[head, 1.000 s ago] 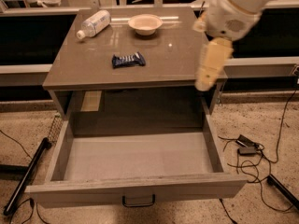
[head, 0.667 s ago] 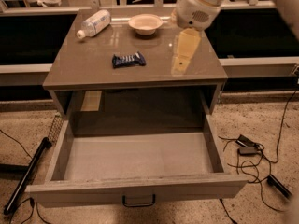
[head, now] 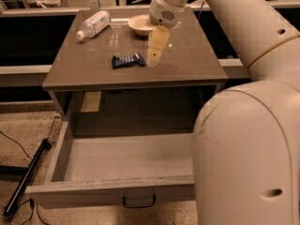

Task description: Place rxbar blueberry into top drawer

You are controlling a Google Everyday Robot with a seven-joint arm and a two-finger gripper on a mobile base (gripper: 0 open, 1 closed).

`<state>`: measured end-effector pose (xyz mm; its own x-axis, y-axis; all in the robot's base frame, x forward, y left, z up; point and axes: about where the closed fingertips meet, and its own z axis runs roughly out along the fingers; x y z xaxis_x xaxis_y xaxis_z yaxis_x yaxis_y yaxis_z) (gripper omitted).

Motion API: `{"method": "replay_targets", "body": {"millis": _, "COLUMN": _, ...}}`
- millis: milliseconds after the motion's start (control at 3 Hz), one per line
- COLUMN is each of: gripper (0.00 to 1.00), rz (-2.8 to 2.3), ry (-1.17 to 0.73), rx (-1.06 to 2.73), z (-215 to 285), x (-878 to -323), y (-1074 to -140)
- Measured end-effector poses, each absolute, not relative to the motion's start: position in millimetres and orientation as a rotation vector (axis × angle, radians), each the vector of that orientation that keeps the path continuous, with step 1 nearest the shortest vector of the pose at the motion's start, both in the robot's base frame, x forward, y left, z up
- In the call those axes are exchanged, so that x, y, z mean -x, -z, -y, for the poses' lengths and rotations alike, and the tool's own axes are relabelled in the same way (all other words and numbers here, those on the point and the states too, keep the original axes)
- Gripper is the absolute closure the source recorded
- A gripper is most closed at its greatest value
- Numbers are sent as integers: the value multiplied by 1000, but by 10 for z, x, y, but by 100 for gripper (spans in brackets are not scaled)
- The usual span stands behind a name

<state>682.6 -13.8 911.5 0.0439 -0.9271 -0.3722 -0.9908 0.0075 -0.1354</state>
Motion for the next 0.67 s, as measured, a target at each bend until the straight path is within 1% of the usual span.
{"method": "replay_targets", "body": {"millis": 333, "gripper": 0, "rz": -1934, "ry": -333, "rx": 1948, "z": -142, "x": -7005, "y": -8842}}
{"method": "replay_targets", "body": {"millis": 667, "gripper": 2, "rz": -1941, "ry": -429, "rx": 1913, "z": -469, "x": -7150, "y": -8545}}
